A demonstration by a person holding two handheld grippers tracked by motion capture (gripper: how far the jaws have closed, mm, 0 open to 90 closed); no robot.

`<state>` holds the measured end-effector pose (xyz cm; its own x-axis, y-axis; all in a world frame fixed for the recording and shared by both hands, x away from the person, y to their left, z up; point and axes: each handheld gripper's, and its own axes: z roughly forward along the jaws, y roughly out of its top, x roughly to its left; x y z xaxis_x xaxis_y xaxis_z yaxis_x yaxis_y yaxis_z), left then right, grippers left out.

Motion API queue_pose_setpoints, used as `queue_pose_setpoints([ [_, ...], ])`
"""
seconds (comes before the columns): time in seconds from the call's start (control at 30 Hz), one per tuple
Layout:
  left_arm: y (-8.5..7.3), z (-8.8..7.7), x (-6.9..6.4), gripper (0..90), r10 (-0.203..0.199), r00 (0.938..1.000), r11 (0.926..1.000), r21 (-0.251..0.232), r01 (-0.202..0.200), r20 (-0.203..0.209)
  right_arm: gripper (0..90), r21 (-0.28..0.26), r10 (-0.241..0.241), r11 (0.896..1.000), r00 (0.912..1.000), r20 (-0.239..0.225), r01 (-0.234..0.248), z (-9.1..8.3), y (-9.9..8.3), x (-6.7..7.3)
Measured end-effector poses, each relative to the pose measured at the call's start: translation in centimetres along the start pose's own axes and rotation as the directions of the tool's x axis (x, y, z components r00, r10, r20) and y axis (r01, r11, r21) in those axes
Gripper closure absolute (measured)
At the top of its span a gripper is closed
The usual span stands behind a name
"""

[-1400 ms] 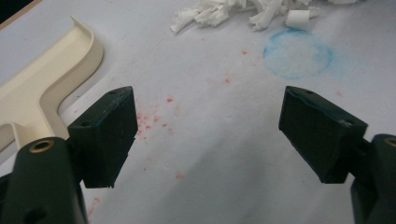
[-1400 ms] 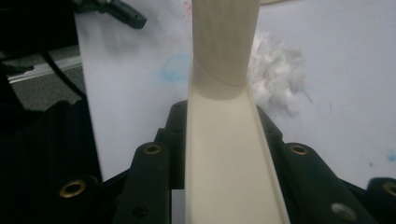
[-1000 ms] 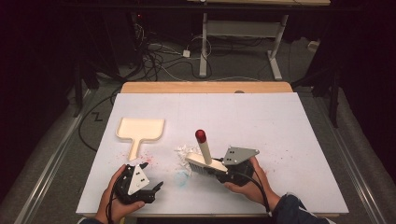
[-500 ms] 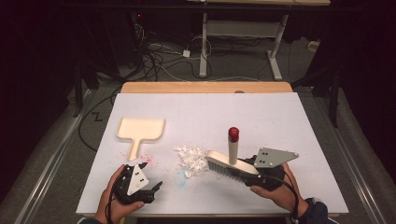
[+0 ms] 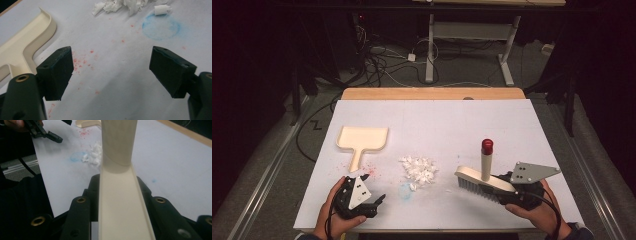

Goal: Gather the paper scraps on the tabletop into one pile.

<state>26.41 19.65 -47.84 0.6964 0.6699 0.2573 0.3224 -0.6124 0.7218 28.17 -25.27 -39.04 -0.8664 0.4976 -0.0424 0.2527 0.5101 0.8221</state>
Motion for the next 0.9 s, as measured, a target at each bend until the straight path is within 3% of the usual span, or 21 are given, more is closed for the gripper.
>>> queue_pose_setpoints([
  [0.23,0.1,0.1,0.0,18.8,0.000,1.0000,1.0000,0.003,0.000,-0.004,67.4,0.030,0.048,0.998,0.9984,-0.031,-0.047,-1.5,-1.7,-0.4],
  [0.4,0.1,0.3,-0.1,18.8,0.004,1.0000,1.0000,0.008,-0.004,0.001,67.4,0.083,0.099,0.992,0.9923,-0.074,-0.093,-1.3,-2.6,-1.4],
  [0.57,0.2,0.5,-0.1,18.8,0.007,0.9999,0.9999,0.015,-0.008,0.008,66.9,0.176,0.177,0.972,0.9785,-0.106,-0.157,0.3,-3.1,-3.8],
  [0.7,0.2,0.6,-0.2,18.8,0.016,0.9998,0.9997,0.021,-0.016,0.012,64.6,0.209,0.216,0.959,0.9715,-0.098,-0.192,1.3,-3.1,-5.9],
  [0.83,0.2,0.7,-0.2,18.8,0.016,0.9998,0.9996,0.025,-0.016,0.015,59.2,0.259,0.242,0.941,0.9677,-0.071,-0.216,2.1,-2.8,-8.2],
  [0.9,0.3,0.7,-0.3,18.8,0.021,0.9996,0.9995,0.025,-0.022,0.017,56.5,0.293,0.234,0.933,0.9705,-0.057,-0.208,2.6,-2.8,-9.2],
])
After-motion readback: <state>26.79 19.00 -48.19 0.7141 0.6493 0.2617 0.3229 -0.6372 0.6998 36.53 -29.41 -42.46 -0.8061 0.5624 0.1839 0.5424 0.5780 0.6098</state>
